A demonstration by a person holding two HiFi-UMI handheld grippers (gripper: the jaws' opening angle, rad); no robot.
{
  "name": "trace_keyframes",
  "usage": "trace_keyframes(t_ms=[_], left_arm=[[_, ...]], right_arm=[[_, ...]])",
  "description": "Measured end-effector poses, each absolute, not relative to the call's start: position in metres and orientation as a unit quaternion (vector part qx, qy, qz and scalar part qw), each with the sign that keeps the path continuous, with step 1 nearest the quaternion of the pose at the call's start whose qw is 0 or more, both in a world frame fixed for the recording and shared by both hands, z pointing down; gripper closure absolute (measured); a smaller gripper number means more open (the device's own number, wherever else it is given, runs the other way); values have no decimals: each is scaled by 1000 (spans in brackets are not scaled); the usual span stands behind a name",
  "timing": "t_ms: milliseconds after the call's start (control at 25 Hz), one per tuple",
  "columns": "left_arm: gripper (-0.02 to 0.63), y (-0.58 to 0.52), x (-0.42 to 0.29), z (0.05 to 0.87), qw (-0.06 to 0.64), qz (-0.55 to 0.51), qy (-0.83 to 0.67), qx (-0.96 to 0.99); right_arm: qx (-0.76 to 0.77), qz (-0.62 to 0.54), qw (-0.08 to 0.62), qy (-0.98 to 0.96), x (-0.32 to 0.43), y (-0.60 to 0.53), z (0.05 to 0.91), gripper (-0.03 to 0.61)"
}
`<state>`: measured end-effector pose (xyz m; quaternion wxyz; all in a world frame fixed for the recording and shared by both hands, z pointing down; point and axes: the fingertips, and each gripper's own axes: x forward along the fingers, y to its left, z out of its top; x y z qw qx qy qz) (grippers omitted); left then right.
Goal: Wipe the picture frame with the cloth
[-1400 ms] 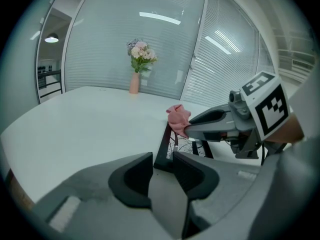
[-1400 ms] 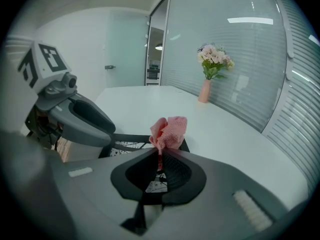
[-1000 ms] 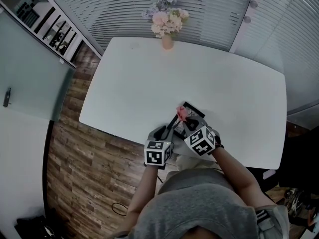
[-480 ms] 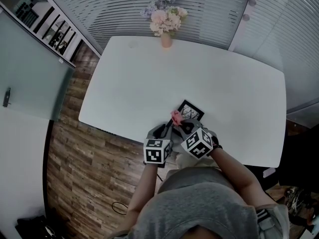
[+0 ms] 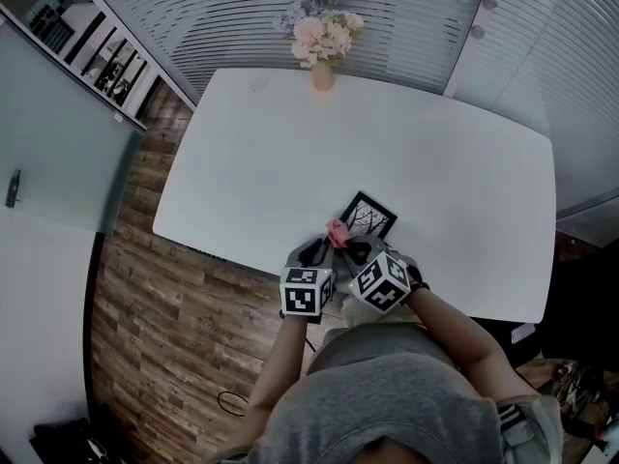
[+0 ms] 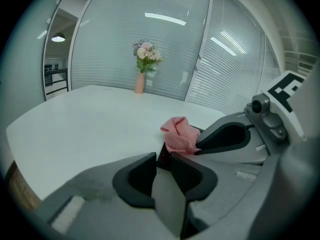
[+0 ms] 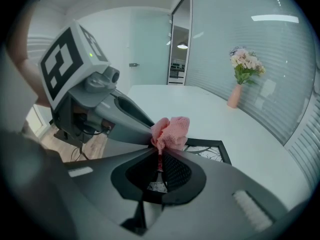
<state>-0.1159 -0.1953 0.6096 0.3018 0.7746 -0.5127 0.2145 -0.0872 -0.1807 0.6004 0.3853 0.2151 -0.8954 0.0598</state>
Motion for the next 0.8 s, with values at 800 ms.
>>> trace_keyframes(t_ms=[800], left_arm=[[529, -195, -116, 610, 302, 218, -515, 772]], right_arm=[[266, 74, 339, -899, -66, -198, 570, 551]])
